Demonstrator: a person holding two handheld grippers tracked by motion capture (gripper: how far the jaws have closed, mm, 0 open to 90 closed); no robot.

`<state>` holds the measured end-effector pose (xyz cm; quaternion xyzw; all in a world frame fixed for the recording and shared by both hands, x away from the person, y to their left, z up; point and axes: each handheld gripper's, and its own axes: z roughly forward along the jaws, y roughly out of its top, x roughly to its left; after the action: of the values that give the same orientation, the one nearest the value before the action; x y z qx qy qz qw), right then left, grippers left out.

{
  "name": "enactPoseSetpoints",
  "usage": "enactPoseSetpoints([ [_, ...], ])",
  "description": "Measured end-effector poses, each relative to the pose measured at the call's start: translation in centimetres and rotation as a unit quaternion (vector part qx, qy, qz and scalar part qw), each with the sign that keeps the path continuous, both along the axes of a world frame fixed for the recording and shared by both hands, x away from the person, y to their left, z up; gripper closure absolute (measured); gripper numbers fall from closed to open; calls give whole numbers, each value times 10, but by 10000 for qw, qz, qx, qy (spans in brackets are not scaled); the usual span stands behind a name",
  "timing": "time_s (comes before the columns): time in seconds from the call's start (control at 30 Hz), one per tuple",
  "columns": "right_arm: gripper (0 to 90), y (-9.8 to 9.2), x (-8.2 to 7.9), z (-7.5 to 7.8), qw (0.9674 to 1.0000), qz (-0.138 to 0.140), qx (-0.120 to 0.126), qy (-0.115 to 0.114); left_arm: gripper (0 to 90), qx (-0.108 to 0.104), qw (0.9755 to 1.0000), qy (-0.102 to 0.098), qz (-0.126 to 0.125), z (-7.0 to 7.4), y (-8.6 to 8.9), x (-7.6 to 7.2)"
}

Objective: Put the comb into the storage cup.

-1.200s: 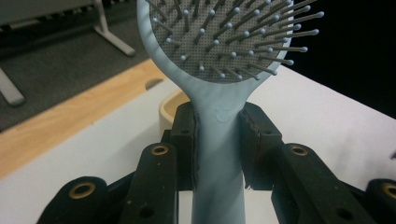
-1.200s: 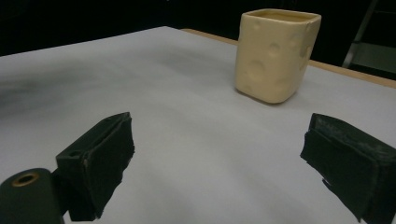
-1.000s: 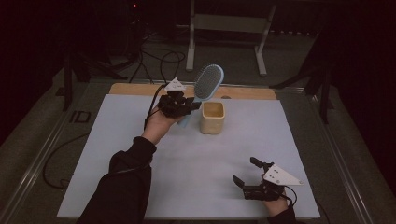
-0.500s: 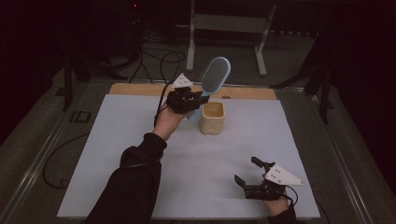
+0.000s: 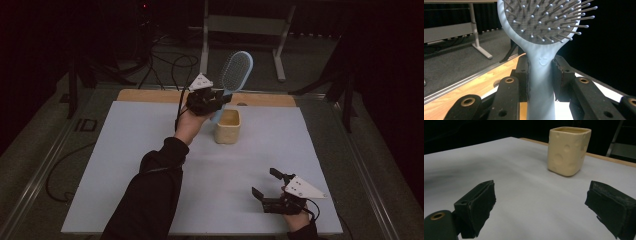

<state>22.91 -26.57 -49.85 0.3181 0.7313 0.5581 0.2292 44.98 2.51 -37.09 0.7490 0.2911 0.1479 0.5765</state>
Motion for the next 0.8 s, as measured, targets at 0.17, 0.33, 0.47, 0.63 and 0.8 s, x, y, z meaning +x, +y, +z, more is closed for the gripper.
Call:
enactPoseSetpoints([
  [0.17,83,-1,0,0,10000,-15,40,14,700,-93,9999,-142,-6,1,-8,6],
  [0.33,83,-1,0,0,10000,-7,44,17,700,-203,9995,-246,-19,2,-13,10],
  [0.47,83,-2,0,0,10000,-8,83,48,700,-244,9993,-296,-19,-2,-20,15],
  [0.63,83,-2,0,0,10000,-3,88,26,700,-265,9991,-321,29,-7,-25,19],
  [0.8,83,-3,0,0,9999,-1,106,17,700,-405,9983,-423,26,-11,-29,24],
])
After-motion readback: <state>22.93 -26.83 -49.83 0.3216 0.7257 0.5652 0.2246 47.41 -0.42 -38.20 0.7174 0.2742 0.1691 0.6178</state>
